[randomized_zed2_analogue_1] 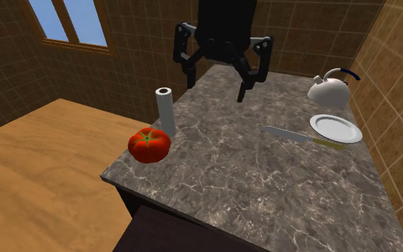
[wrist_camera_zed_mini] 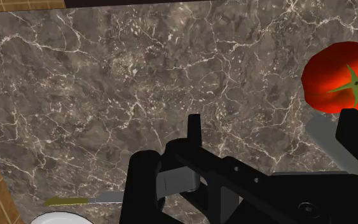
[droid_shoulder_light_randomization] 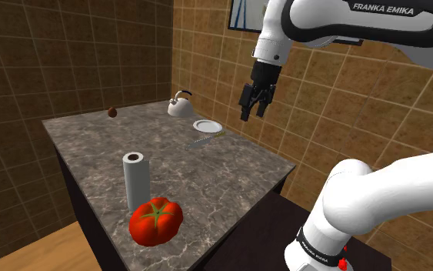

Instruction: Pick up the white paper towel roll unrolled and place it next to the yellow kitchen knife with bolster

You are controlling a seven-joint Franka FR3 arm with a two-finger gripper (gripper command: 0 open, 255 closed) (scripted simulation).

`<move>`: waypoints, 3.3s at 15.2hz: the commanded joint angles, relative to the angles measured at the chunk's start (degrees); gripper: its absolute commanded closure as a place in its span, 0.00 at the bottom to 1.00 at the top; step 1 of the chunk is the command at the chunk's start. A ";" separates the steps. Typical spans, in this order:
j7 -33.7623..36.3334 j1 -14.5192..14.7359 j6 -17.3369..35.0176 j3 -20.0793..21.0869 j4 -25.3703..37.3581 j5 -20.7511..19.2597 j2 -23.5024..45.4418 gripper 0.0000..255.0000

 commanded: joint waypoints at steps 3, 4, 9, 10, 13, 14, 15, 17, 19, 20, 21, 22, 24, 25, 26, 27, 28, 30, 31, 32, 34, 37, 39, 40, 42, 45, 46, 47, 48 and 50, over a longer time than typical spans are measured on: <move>1.54 0.61 2.72 1.77 0.44 0.93 3.10 0.00; 2.31 0.89 4.05 2.64 0.77 1.33 4.72 0.00; 6.15 2.08 10.26 6.84 3.55 2.64 13.53 0.00; 6.92 2.24 11.40 7.67 4.33 2.76 15.41 0.00; 9.34 2.69 14.53 10.04 7.09 2.73 21.23 0.00; 10.18 2.82 15.48 10.81 8.16 2.59 23.23 0.00; 11.04 2.95 16.37 11.55 9.29 2.39 25.26 0.00; 12.81 3.19 18.00 13.00 11.78 1.76 29.40 0.00; 14.67 3.48 19.39 14.34 14.55 0.85 33.63 0.00; 15.63 3.65 19.98 14.97 16.04 0.29 35.79 0.00; 16.61 3.84 20.52 15.55 17.61 -0.34 37.97 0.00; 17.60 4.07 20.98 16.10 19.26 -1.03 40.17 0.00; 19.60 4.64 21.68 17.05 22.78 -2.59 44.65 0.00; 20.60 4.99 21.91 17.45 24.67 -3.44 46.93 0.00; 21.59 5.37 22.06 17.82 26.64 -4.33 49.23 0.00; 22.57 5.83 22.14 18.11 28.71 -5.24 51.55 0.00; 23.52 6.33 22.12 18.35 30.86 -6.18 53.89 0.00; 25.33 7.50 21.84 18.65 35.48 -8.07 58.64 0.00; 26.16 8.19 21.56 18.70 37.96 -9.00 61.06 0.00; 26.26 8.34 21.52 18.65 38.31 -9.11 61.39 0.00; 26.37 8.38 22.91 18.58 37.29 -9.27 61.79 0.00; 26.56 8.43 24.98 18.49 35.87 -9.56 62.48 0.00; 26.74 8.50 26.73 18.40 34.76 -9.84 63.15 0.00; 26.73 8.50 26.73 18.40 34.75 -9.83 63.14 0.00; 26.74 8.50 26.73 18.39 34.76 -9.84 63.15 0.00; 26.74 8.50 26.73 18.39 34.76 -9.84 63.15 0.00; 26.74 8.50 26.73 18.39 34.76 -9.84 63.15 0.00; 26.74 8.50 26.72 18.39 34.76 -9.83 63.14 0.00; 26.74 8.50 26.72 18.39 34.76 -9.83 63.14 1.00; 26.73 8.50 26.72 18.39 34.76 -9.84 63.14 1.00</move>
